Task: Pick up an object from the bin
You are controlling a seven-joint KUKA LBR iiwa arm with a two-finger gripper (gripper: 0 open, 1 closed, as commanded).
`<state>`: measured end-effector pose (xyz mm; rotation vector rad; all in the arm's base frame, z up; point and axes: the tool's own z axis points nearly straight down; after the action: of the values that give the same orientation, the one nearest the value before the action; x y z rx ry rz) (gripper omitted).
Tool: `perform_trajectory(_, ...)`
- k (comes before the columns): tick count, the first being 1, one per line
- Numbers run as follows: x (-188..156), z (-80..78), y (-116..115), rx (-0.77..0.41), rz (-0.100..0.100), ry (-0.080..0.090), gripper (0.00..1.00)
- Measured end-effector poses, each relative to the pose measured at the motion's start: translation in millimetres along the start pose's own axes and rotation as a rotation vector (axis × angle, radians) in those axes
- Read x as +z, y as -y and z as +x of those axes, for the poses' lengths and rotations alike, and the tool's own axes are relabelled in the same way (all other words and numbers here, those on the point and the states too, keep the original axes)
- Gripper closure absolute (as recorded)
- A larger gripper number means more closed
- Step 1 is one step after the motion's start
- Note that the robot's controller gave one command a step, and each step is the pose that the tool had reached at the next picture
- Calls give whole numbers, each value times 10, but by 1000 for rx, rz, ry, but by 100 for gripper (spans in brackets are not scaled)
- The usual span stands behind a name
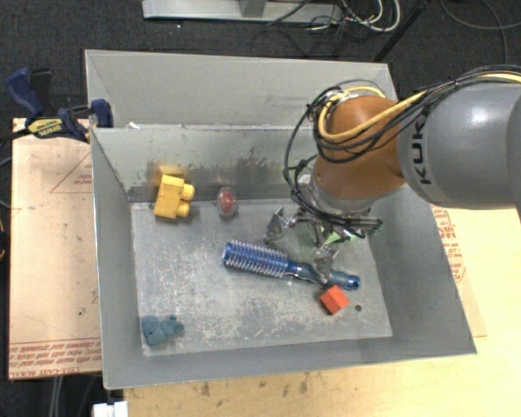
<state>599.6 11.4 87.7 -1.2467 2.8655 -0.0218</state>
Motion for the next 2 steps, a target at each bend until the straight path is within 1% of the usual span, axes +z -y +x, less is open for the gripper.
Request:
perform_trajectory(1, 98, -219, -178, 244, -6, -1, 0)
perform_trajectory(2, 86, -254, -189, 242, -6, 7, 100)
